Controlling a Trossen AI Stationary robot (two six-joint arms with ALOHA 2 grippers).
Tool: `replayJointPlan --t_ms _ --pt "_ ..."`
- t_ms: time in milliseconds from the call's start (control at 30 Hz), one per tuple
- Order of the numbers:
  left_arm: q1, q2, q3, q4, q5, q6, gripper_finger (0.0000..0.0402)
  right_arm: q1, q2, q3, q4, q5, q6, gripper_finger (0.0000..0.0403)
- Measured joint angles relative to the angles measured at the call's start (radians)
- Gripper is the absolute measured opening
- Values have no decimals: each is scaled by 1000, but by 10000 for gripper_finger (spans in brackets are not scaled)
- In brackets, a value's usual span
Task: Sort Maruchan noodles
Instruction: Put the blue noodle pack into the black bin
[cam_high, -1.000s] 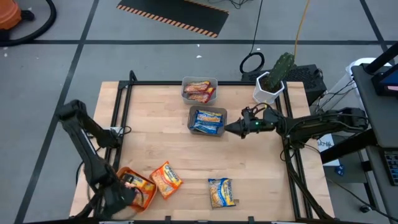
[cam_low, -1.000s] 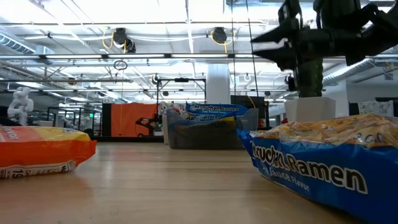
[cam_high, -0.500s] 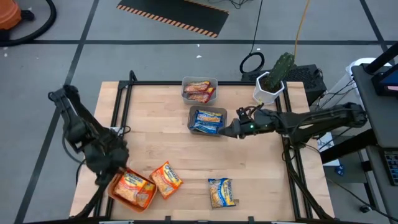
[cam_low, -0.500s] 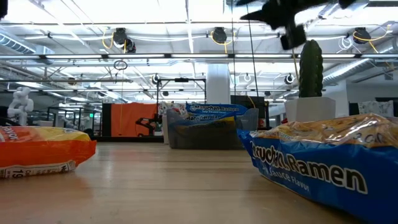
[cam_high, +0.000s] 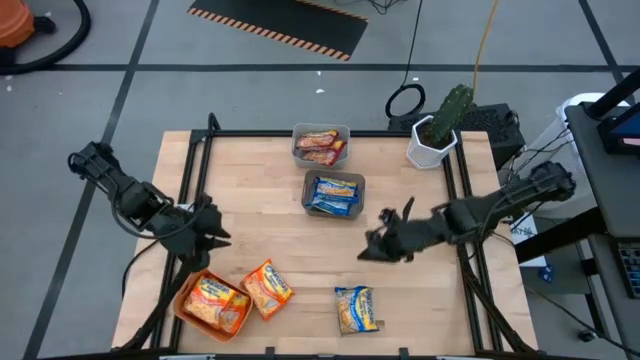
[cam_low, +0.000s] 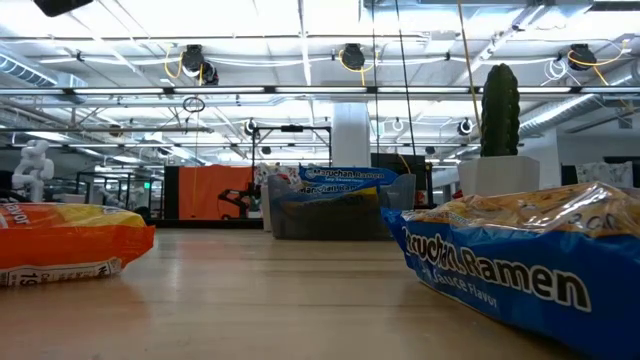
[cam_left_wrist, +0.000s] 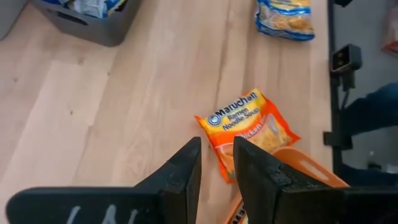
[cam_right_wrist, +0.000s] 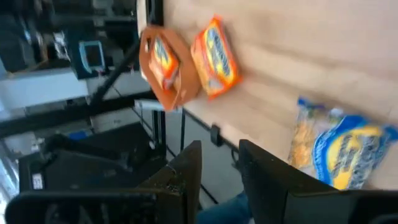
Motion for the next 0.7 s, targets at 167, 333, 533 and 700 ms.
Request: replayJointPlan --t_ms 167,333,533,700 --pt "38 18 0 4 0 58 97 57 113 59 8 0 23 102" --pt "95 21 0 11 0 114 97 73 186 59 3 -5 -126 102" --pt "154 23 0 14 0 118 97 58 229 58 -11 -105 -356 104" --pt "169 24 0 14 1 119 97 49 236 57 -41 -104 -637 128"
